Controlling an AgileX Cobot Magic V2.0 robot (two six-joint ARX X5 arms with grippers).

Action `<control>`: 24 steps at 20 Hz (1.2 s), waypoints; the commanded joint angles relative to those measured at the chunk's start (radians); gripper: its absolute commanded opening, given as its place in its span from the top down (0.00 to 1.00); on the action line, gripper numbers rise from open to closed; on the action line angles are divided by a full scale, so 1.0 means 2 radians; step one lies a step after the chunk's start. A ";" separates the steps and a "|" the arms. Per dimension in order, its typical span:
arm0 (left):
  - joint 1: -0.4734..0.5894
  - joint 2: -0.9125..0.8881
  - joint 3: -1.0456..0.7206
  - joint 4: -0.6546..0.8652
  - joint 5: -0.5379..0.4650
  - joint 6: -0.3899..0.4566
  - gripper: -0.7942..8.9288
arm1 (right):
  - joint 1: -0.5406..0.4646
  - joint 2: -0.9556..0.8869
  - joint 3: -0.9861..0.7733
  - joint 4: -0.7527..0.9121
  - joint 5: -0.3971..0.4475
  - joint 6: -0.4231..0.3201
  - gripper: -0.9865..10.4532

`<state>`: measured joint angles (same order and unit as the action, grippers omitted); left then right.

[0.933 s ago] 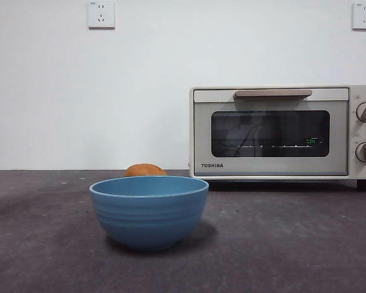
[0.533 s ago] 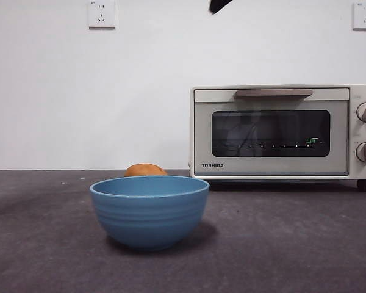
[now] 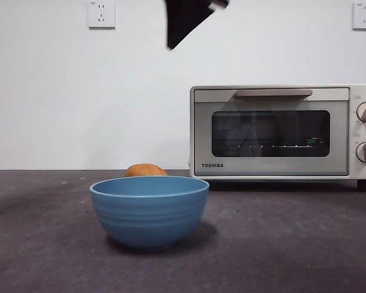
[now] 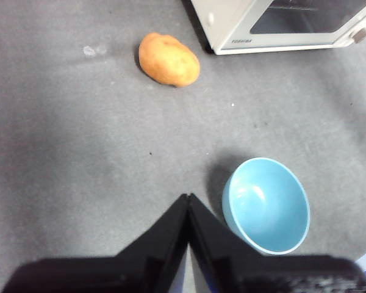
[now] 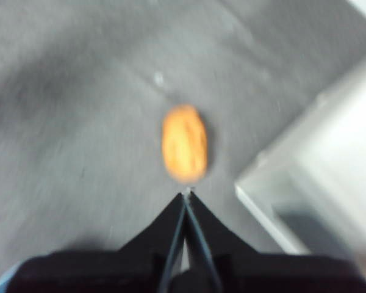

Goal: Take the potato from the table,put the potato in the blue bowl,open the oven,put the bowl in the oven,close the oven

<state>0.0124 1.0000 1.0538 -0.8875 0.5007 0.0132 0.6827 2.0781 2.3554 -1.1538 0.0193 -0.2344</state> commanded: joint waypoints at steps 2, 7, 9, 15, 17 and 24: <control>0.000 0.023 0.000 0.005 0.002 0.016 0.92 | 0.009 0.032 0.001 0.046 0.001 -0.042 0.92; 0.000 0.044 0.000 -0.010 -0.001 0.026 0.92 | 0.012 0.066 0.001 0.107 -0.004 -0.043 0.92; 0.000 0.044 0.000 -0.021 -0.002 0.036 0.92 | 0.012 0.075 0.001 0.107 -0.033 -0.046 0.92; -0.006 0.044 0.000 -0.075 -0.002 0.047 0.92 | 0.011 0.109 0.001 0.117 -0.053 -0.040 0.65; -0.012 0.044 0.000 -0.085 -0.002 0.048 0.92 | 0.011 0.120 0.001 0.128 -0.052 -0.032 0.44; -0.059 0.043 0.000 -0.098 -0.001 0.045 0.92 | 0.004 0.171 0.001 0.145 -0.047 -0.027 0.36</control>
<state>-0.1013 1.0882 1.0546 -1.0821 0.4957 0.0940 0.6930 2.3962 2.3566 -0.8677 -0.0753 -0.2951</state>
